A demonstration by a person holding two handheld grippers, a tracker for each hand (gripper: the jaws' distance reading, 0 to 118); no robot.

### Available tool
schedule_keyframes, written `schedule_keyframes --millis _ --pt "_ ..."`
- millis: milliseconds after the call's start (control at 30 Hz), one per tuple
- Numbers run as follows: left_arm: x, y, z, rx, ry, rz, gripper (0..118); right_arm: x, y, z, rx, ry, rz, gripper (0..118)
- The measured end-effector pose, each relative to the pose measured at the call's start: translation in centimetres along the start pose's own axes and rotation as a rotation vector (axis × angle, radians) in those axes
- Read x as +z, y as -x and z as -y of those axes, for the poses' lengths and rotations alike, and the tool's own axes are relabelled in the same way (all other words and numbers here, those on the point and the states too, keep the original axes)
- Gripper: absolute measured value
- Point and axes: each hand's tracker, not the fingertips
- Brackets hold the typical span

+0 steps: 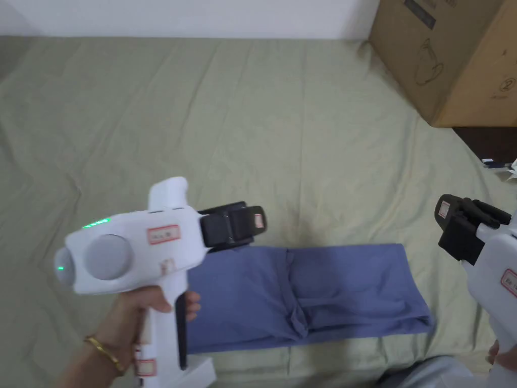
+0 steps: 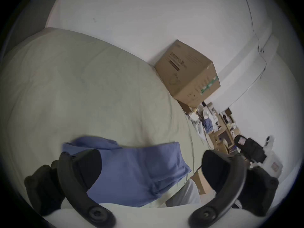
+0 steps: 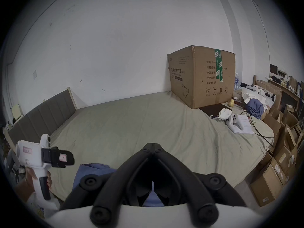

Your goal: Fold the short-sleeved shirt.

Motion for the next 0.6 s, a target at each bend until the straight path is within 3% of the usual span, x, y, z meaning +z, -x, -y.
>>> schedule_keyframes --millis 200,400,533,567,600 --pt "3.7 9.3 1.5 0.237 0.069 0.014 118 -0.6 0.6 -0.2 -0.021 0.005 -0.027 0" --pt "2.3 14.3 5.7 0.488 0.196 0.058 116 -1.6 1.2 -0.4 -0.024 0.036 -0.037 0" --pt "0.0 14.2 7.1 0.551 0.26 0.183 107 -1.7 1.7 -0.7 0.002 0.043 -0.024 0" --pt "-0.5 14.2 7.1 0.543 0.249 0.187 102 -1.6 1.8 -0.8 0.006 0.045 -0.022 0" --pt "-1.0 14.1 7.1 0.545 0.245 0.199 87 -1.6 1.8 -0.8 0.014 0.049 -0.021 0"
